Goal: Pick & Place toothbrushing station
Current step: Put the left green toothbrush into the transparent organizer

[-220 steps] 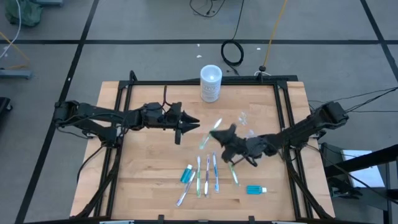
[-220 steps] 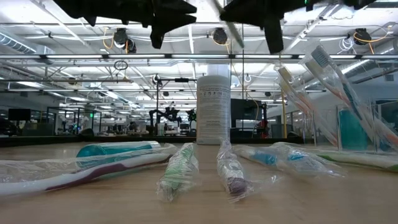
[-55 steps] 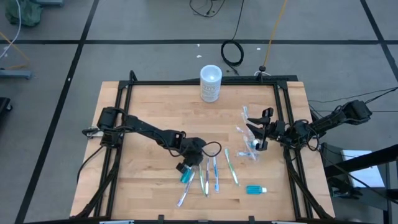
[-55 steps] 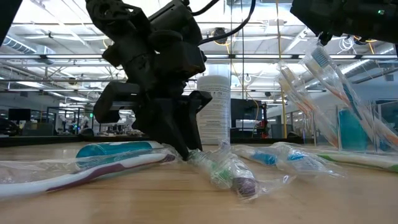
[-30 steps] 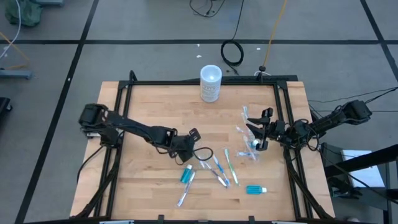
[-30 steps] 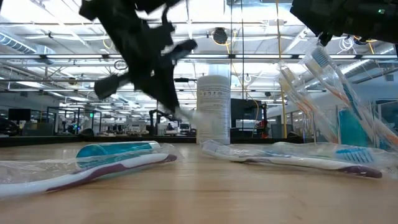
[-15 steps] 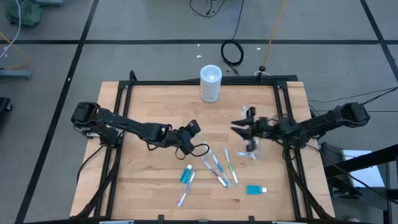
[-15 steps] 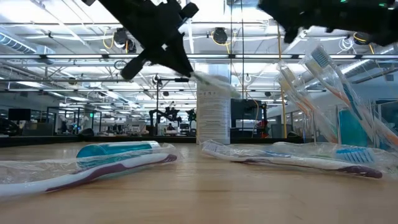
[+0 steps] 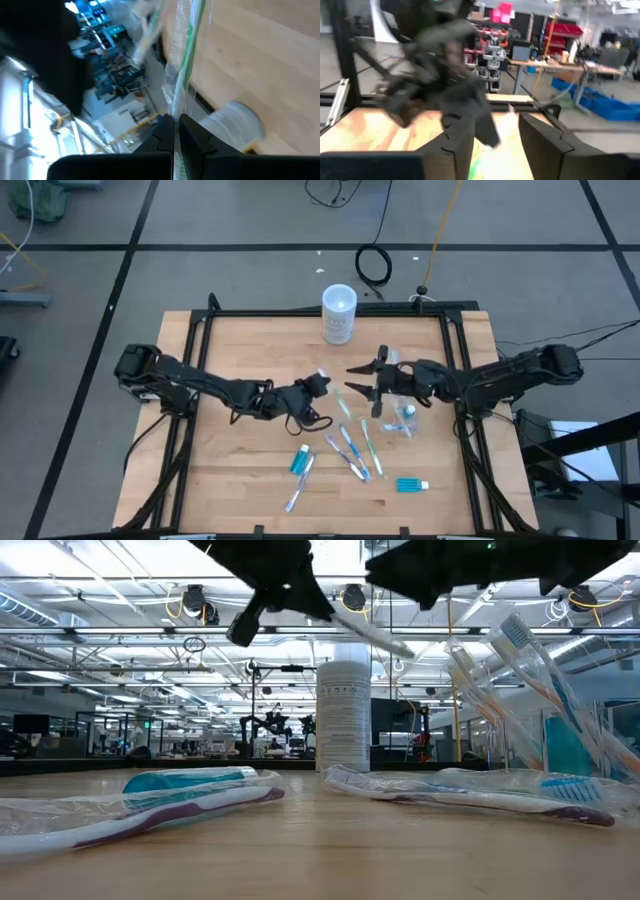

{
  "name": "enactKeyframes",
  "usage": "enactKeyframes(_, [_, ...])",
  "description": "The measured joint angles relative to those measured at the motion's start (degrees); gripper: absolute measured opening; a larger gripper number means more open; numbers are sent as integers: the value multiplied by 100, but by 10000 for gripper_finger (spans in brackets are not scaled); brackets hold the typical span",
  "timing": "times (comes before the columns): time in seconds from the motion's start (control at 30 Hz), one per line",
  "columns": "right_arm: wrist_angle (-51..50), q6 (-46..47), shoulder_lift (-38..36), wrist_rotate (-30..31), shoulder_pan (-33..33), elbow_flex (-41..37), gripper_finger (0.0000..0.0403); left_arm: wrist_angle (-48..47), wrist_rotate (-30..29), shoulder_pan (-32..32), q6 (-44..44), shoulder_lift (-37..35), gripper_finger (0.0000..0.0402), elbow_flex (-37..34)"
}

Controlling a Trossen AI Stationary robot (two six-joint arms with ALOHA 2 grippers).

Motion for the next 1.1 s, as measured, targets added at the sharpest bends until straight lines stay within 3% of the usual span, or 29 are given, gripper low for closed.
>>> enactKeyframes(0.27, [-33, 1457, 252, -103, -416, -4, 208, 866, 236, -68, 1164, -2, 18, 0])
enactKeyframes(0.5, [-52, 2234, 253, -1386, -659, -7, 212, 1129, 435, 20, 1854, -3, 13, 0])
enactKeyframes(0.83, [-93, 2159, 251, -1339, -704, -9, 210, 1621, 629, 321, 2612, -4, 6, 2])
enactKeyframes(1.1, [-37, 1905, 251, -1180, -700, -9, 188, 1903, 1307, 544, 2866, -7, 20, 4])
